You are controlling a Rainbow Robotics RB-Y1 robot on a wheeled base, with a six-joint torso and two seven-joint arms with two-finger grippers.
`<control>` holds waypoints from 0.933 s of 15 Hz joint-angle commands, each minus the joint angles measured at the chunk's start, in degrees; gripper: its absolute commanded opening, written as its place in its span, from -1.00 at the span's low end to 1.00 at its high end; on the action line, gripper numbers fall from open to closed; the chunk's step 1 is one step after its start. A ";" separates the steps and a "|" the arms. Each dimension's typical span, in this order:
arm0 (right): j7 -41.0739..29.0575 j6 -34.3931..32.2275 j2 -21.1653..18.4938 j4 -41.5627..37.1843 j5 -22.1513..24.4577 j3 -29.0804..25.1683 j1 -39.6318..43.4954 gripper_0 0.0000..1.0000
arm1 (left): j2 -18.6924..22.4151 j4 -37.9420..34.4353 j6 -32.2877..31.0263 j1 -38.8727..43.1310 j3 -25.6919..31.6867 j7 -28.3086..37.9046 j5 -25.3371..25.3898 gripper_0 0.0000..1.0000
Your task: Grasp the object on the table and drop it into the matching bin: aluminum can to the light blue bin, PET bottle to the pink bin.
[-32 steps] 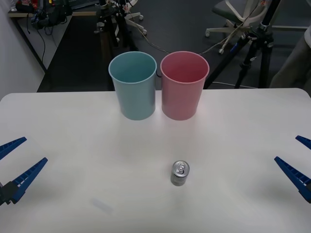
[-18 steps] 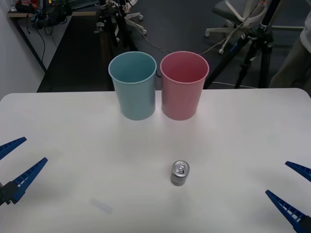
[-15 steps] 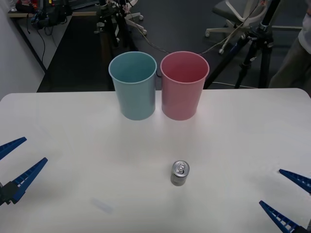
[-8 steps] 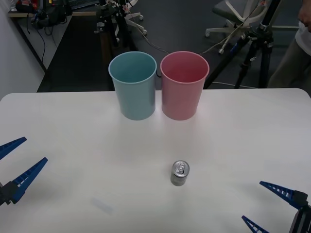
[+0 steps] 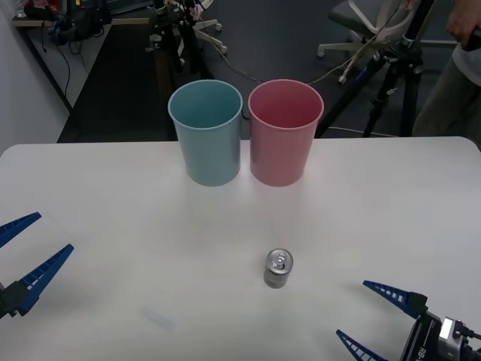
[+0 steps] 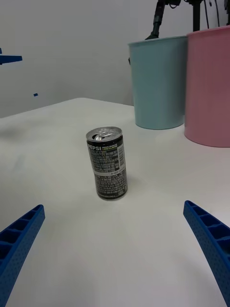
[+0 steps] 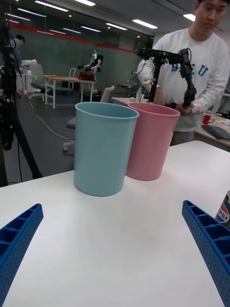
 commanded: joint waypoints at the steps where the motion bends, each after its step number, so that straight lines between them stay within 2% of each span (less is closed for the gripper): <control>1: 0.82 2.90 0.78 0.02 0.01 2.33 -1.53 1.00 | 0.00 0.00 0.00 0.00 0.00 0.00 0.00 1.00; 14: 2.75 20.04 3.68 0.02 0.45 15.17 -9.35 1.00 | 0.00 0.00 0.00 0.00 0.00 0.00 0.00 1.00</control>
